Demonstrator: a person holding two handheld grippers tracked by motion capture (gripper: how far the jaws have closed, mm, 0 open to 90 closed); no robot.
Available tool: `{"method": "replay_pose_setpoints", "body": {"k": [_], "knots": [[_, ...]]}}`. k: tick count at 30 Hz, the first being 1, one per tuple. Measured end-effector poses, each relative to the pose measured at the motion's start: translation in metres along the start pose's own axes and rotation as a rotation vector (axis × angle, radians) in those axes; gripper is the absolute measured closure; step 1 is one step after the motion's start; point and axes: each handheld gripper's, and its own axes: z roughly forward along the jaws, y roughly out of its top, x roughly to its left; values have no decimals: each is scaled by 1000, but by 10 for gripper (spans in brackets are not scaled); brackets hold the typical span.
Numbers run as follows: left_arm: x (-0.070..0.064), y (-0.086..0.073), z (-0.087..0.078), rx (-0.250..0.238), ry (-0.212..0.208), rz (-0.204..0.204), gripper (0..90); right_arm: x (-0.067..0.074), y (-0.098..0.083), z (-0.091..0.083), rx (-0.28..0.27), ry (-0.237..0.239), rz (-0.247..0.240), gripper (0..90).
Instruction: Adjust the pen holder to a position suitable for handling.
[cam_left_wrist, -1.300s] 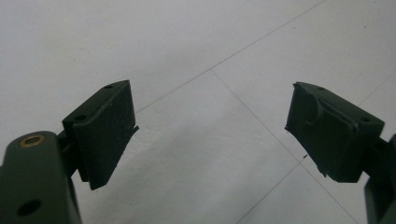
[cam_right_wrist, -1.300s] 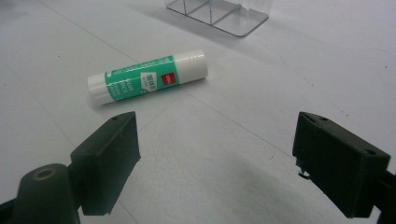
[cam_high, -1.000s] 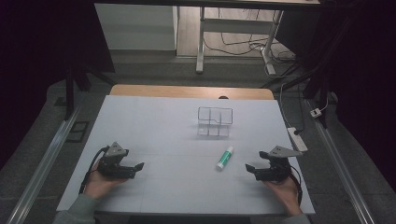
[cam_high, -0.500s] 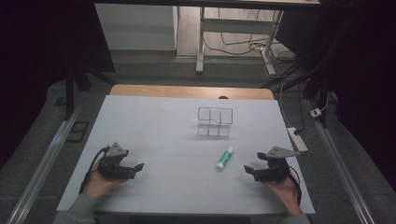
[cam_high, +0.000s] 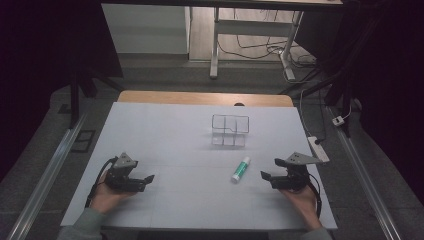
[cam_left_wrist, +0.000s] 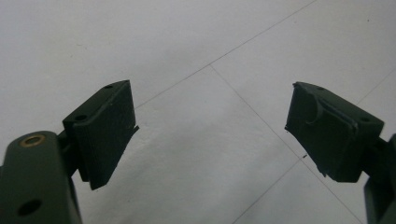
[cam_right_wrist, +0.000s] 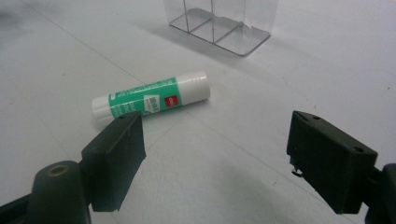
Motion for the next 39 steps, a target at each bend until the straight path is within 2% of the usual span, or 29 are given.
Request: {"method": "replay_pose_setpoints", "body": {"k": [4, 9, 17, 29, 39], "knots": [[0, 0, 1, 1, -1, 2, 155, 1, 3, 5, -2, -4, -1, 205], [-1, 0, 2, 6, -5, 7, 154, 2, 11, 12, 20, -18, -3, 221], [-1, 0, 4, 12, -6, 7, 155, 1, 23, 21, 12, -29, 12, 246], [-1, 0, 4, 14, -8, 8, 154, -12, 38, 39, 15, -69, 49, 281], [0, 0, 5, 17, -10, 8, 153, -21, 39, 52, 41, -115, 66, 358]]}}
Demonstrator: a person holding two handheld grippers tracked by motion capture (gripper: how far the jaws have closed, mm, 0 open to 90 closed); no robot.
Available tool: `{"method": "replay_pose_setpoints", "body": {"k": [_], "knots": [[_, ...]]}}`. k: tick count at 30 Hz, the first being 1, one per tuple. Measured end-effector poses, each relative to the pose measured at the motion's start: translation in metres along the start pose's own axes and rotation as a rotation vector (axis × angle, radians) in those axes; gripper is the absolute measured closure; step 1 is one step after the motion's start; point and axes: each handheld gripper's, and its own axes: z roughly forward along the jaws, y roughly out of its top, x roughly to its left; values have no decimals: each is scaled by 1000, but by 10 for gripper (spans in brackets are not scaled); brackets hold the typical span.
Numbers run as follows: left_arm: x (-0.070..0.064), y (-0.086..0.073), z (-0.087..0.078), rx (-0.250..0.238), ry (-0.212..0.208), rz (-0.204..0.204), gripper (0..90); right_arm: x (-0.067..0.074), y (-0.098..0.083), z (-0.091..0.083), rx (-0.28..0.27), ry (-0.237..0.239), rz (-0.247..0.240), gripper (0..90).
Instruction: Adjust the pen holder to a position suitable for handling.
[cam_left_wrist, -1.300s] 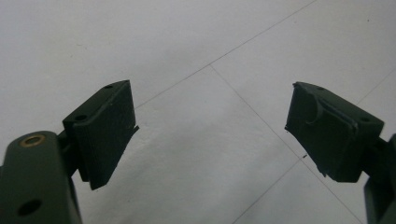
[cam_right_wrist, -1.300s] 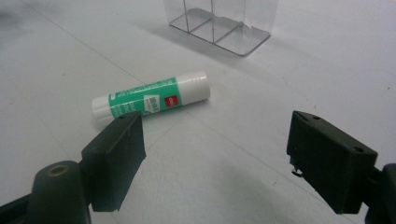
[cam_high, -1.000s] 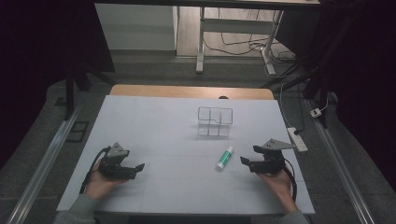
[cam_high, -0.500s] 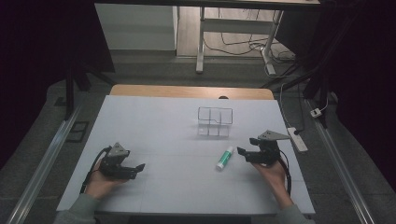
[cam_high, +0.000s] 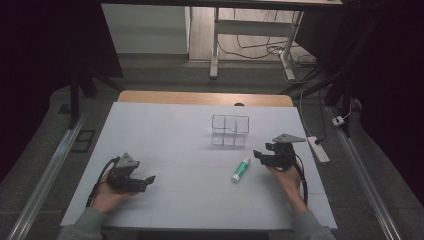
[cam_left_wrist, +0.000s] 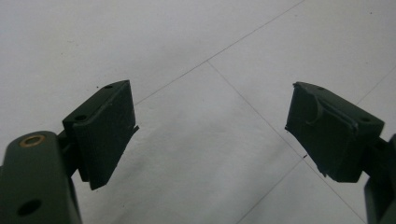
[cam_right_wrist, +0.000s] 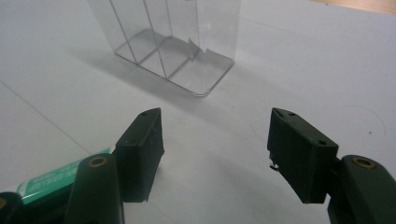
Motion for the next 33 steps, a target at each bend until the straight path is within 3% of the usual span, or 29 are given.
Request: {"method": "replay_pose_setpoints", "body": {"k": [3, 10, 22, 33], "knots": [[0, 0, 0, 1, 1, 1, 153, -3, 2, 3, -7, 7, 20, 379], [0, 0, 1, 6, 8, 7, 152, -7, 9, 12, -4, -4, 11, 468], [0, 0, 3, 19, 10, 13, 152, -9, 16, 29, 22, -14, -16, 869], [0, 0, 4, 23, 11, 19, 153, -7, 28, 47, 42, -11, -21, 893]]}}
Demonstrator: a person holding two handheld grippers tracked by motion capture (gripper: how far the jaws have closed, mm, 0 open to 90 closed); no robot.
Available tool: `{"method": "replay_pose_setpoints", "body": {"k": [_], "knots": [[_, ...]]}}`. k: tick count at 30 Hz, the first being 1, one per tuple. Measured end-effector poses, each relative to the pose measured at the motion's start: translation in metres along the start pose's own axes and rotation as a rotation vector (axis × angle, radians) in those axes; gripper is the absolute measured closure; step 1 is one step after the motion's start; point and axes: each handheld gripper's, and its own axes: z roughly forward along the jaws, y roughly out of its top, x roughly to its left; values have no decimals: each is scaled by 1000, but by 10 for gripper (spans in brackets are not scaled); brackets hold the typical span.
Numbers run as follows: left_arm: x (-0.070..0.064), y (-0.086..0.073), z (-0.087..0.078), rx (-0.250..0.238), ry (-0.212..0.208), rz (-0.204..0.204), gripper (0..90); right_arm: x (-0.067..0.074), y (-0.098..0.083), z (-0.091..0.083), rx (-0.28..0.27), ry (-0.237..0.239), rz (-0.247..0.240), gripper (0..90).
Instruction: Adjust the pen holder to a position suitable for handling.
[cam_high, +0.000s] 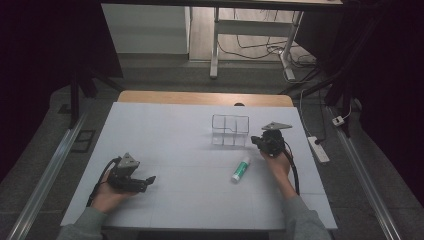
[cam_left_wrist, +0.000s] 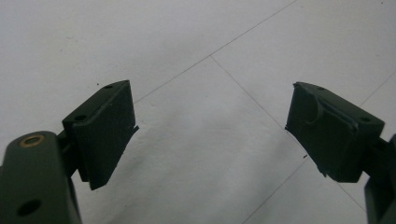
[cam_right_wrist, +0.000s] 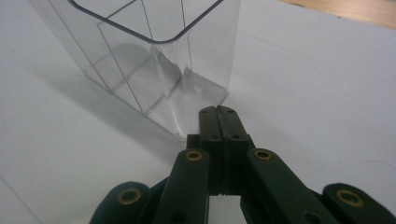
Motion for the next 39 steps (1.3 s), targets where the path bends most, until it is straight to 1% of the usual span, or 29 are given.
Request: {"method": "replay_pose_setpoints", "body": {"k": [3, 5, 7, 11, 13, 15, 19, 23, 28, 30, 35, 39], "knots": [[0, 0, 0, 1, 0, 2, 153, 1, 4, 5, -2, 0, 3, 893], [0, 0, 0, -1, 0, 0, 153, 2, 6, 8, -3, -13, -10, 893], [0, 0, 0, 0, 0, 1, 153, 2, 8, 11, 9, -22, -19, 893], [-1, 0, 1, 1, 3, 4, 152, 1, 11, 17, 6, -23, -11, 893], [-1, 0, 1, 3, 5, 7, 152, -1, 12, 18, 6, -17, 4, 892], [-1, 0, 1, 4, 6, 7, 152, -2, 13, 20, -1, -20, 8, 893], [-1, 0, 1, 4, 7, 8, 152, -3, 14, 21, 8, -18, 9, 893], [-1, 0, 1, 7, 7, 12, 152, -3, 16, 21, -2, -25, 16, 893], [-1, 0, 1, 9, 8, 14, 152, -3, 15, 22, 3, -27, 20, 893], [-1, 0, 1, 10, 9, 14, 152, -2, 15, 23, 3, -23, 19, 893], [-1, 0, 1, 15, 9, 19, 152, 5, 19, 25, -5, -16, -2, 892], [-1, 0, 2, 17, 10, 20, 152, 10, 22, 28, -1, -6, -17, 893]]}}
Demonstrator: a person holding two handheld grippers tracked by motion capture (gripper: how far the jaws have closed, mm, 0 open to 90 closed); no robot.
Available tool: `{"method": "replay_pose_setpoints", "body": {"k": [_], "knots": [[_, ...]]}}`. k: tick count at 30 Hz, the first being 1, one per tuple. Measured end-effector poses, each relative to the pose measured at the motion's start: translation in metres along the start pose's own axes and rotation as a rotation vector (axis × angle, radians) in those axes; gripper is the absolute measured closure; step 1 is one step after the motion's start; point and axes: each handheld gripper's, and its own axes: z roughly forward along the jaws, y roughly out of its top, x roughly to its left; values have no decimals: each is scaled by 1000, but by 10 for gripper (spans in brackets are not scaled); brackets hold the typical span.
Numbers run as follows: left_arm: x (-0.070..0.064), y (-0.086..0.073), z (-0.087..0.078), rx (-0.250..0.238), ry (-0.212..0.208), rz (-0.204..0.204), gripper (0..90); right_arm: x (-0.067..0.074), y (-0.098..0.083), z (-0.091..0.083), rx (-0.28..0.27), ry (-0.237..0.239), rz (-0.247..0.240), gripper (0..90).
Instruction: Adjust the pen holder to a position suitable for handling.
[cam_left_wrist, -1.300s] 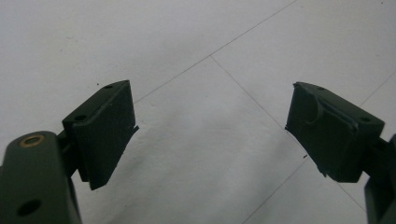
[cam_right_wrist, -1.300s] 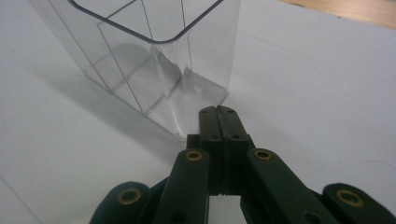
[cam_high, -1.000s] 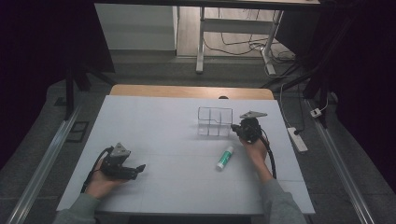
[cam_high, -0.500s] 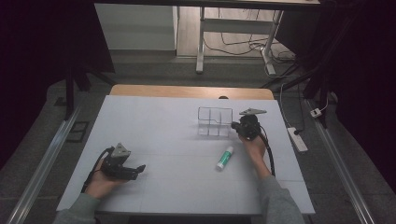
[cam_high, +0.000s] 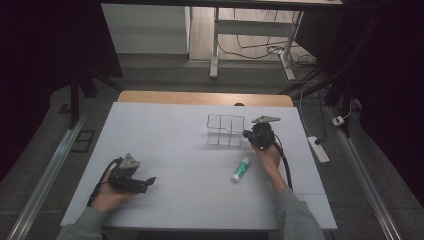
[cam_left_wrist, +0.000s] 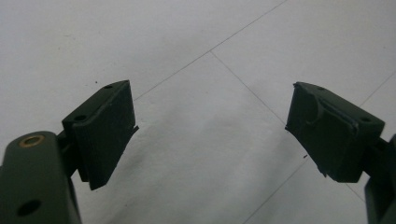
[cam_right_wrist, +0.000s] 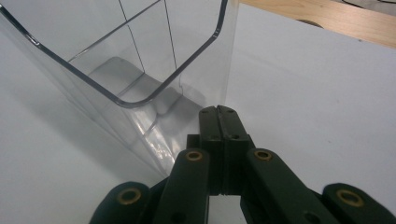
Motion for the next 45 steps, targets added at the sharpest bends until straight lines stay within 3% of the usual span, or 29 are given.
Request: {"method": "replay_pose_setpoints", "body": {"k": [16, 31, 45], "knots": [[0, 0, 0, 6, 0, 5, 152, 9, 6, 8, 2, 17, -16, 893], [0, 0, 0, 8, 2, 8, 152, 34, 17, 24, 9, 68, -67, 892], [-1, 0, 1, 11, 6, 11, 152, 44, 24, 34, 10, 92, -90, 892]]}}
